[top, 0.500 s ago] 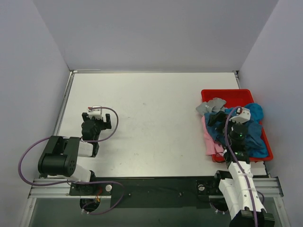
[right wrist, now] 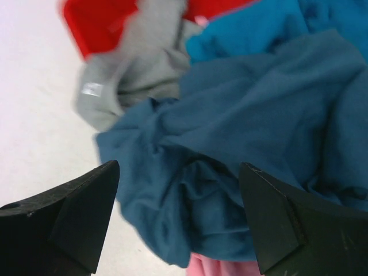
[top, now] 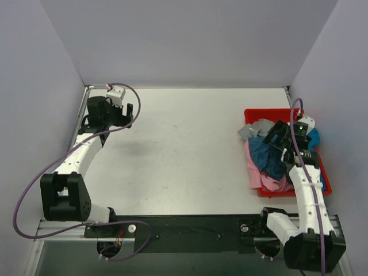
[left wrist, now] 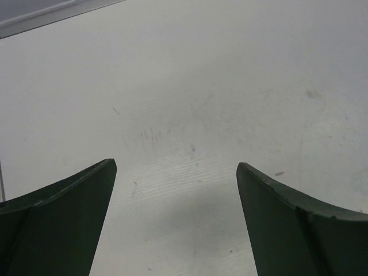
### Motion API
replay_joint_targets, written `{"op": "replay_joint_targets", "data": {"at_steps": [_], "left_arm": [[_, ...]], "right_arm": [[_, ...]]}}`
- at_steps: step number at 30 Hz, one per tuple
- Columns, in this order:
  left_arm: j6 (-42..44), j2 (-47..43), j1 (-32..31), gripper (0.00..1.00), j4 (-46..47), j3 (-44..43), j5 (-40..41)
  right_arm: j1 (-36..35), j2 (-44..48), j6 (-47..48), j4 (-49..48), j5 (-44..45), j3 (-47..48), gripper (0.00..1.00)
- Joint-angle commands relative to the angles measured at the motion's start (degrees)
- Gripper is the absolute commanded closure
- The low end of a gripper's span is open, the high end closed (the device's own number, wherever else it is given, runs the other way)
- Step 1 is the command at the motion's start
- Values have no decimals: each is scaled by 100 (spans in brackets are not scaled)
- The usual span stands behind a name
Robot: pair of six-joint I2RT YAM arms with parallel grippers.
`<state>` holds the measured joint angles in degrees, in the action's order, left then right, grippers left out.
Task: Fold and stack the t-shirts
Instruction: Grab crumpled tshirt from bin with the right arm
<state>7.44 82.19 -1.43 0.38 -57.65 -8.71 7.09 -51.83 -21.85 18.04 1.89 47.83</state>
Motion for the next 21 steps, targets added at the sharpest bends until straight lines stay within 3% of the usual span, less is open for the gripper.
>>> {"op": "replay_joint_targets", "data": {"at_steps": [1, 5, 8, 10, 12, 13, 14, 15, 21], "left_arm": [[741, -239, -6, 3, -2331, -746, -1273], [759, -186, 3, 3, -3016, -1134, -1326], [750, -204, 3, 3, -3123, -1170, -1405], [759, -195, 3, 4, -3167, -1205, -1432], [785, -151, 3, 4, -3272, -1266, -1458], [802, -142, 3, 5, -3368, -1301, -1458], [829, -116, 3, 5, -3430, -1389, -1449], [855, -107, 3, 5, -3561, -1433, -1475], [899, -151, 11, 6, -3975, -2003, -1765]], "right_arm": [[-102, -871, -127, 1351, 970, 375, 21], [-427, -1408, -241, 1377, 1322, 569, 22], [-525, -1837, -198, 1368, 1279, 639, 32], [-525, -1988, -162, 1386, 1200, 674, 45], [-525, -1962, -110, 1386, 1156, 710, 66], [-525, -1893, -48, 1404, 1199, 745, 85], [-516, -1848, -30, 1456, 1261, 858, 96], [-525, -1717, 31, 1570, 1461, 929, 100], [-674, -900, 610, 1948, 2034, 2358, 100]]}}
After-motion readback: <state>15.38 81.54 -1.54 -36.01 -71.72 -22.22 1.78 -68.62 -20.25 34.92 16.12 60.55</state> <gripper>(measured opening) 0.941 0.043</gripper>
